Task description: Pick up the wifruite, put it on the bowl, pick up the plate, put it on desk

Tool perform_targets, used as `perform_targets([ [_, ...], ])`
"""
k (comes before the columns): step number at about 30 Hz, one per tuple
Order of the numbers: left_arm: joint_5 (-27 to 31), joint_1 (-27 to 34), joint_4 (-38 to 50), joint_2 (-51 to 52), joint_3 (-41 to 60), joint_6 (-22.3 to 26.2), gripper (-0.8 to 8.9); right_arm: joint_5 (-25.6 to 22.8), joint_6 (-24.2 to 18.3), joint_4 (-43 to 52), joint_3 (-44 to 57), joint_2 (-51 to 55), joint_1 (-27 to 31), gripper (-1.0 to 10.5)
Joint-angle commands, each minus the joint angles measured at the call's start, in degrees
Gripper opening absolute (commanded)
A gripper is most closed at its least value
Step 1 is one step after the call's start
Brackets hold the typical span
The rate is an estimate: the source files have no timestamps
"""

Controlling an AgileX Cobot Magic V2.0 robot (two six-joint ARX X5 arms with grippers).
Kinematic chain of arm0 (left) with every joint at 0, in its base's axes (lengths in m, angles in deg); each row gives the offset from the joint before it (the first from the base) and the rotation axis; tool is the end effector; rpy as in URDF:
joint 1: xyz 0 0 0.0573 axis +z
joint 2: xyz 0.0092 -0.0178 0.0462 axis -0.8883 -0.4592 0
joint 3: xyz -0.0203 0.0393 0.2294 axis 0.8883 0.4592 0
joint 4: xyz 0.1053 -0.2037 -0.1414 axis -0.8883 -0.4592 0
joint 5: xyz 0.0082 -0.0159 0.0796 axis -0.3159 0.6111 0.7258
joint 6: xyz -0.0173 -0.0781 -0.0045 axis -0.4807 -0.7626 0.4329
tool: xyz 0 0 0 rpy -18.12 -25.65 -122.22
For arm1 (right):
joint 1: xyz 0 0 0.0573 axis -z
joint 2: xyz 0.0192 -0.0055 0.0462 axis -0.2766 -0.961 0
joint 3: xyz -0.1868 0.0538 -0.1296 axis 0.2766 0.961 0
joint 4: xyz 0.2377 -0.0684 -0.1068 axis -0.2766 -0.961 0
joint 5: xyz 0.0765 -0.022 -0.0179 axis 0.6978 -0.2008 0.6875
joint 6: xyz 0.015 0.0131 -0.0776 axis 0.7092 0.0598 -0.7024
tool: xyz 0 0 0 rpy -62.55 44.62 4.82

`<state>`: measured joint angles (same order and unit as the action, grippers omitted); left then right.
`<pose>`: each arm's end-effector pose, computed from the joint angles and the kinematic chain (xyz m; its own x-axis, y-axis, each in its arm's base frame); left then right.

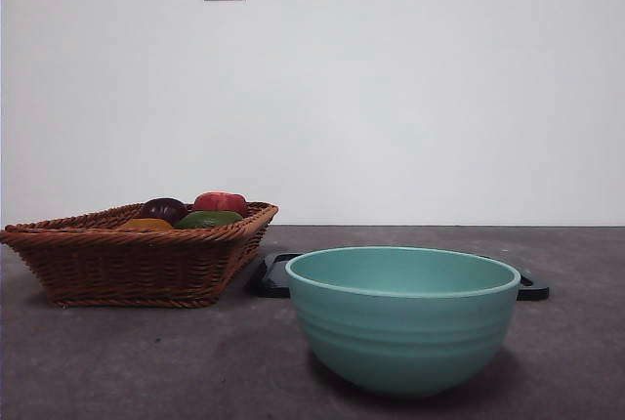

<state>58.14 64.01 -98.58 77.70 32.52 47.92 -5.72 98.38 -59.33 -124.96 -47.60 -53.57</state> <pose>0.1793 0.0124 0.1491 0.9742 0.1472 -0.1712 -0.1645 0.9821 -0.0915 0.0478 0.0498 0.3142 0.5934 0.6521 -0.4719 -0.5290 0.7578 0.3820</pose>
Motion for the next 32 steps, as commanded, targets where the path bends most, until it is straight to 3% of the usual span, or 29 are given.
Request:
perform_targets([
  [1,-0.3,0.2,0.0,0.9,1.3,-0.6,0.29,0.0,-0.5,0.6,-0.9,-0.1,-0.5,0.3],
  [28,-0.2,0.2,0.0,1.2,1.4,-0.6,0.28,-0.1,-0.5,0.6,-0.7,-0.1,-0.5,0.3],
  [32,-0.2,0.2,0.0,1.2,1.4,-0.6,0.29,0.0,-2.0,0.6,-0.2,-0.1,2.5,0.3],
])
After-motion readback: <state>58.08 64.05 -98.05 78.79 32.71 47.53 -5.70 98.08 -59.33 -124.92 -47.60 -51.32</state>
